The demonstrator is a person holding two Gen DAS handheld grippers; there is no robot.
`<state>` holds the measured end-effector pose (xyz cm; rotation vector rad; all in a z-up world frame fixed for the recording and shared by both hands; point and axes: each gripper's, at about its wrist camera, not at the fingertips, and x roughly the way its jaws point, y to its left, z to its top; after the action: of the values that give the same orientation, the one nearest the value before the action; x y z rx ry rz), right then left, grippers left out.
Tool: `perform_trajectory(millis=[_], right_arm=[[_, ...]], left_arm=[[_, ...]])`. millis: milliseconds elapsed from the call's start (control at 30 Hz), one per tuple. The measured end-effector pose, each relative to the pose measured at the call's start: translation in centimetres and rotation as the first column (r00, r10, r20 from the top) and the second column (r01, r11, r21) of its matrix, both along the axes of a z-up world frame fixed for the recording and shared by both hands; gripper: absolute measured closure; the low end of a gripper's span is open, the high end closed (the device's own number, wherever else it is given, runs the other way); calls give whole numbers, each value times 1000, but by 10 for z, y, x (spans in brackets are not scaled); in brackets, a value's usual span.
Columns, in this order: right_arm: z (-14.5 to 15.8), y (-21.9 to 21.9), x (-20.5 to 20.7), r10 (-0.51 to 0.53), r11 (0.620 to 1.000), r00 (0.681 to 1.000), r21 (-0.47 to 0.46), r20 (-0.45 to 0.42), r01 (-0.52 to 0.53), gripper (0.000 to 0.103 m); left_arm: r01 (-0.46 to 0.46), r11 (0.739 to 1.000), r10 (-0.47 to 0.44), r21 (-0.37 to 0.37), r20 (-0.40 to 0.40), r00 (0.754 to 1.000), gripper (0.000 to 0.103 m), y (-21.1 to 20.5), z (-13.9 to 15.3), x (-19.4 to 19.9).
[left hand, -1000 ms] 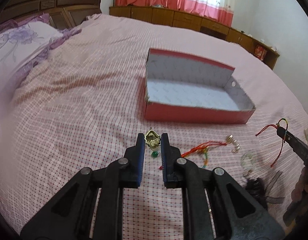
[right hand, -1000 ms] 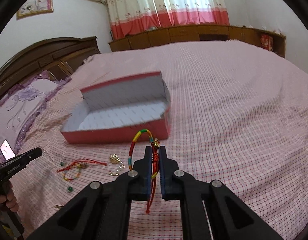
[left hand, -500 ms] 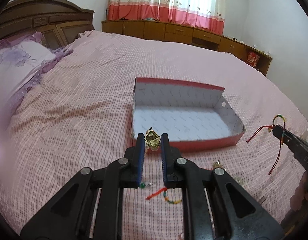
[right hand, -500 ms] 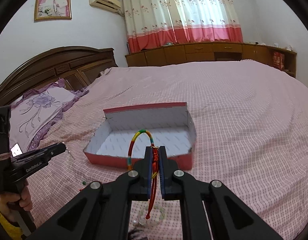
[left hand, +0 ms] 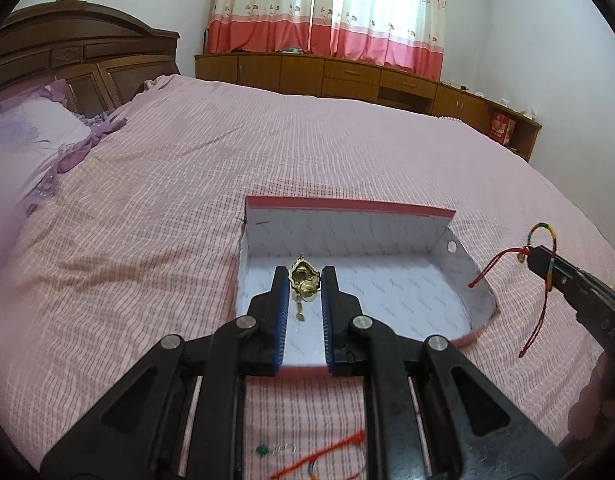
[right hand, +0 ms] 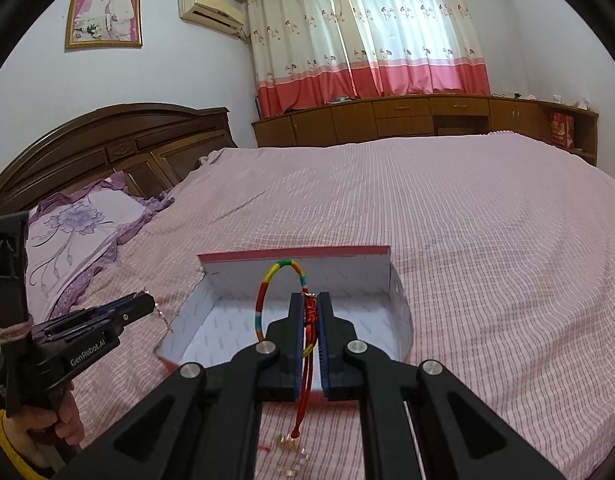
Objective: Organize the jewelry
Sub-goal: 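Carry the gold pendant into the shoebox with the left gripper while the right gripper carries the bracelet in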
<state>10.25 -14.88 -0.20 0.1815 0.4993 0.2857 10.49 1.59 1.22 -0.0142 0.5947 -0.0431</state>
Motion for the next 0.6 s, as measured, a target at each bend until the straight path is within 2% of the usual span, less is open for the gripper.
perform_trajectory(millis=[233, 600], right_arm=[[-19, 0, 37, -14, 1000, 999, -17, -31, 14, 96], [-56, -1, 75, -21, 998, 993, -53, -120, 15, 96]], left_arm=[[5, 1000, -4, 6, -7, 1000, 96, -7, -17, 25], [-2, 1000, 2, 9, -95, 995, 96, -13, -52, 62]])
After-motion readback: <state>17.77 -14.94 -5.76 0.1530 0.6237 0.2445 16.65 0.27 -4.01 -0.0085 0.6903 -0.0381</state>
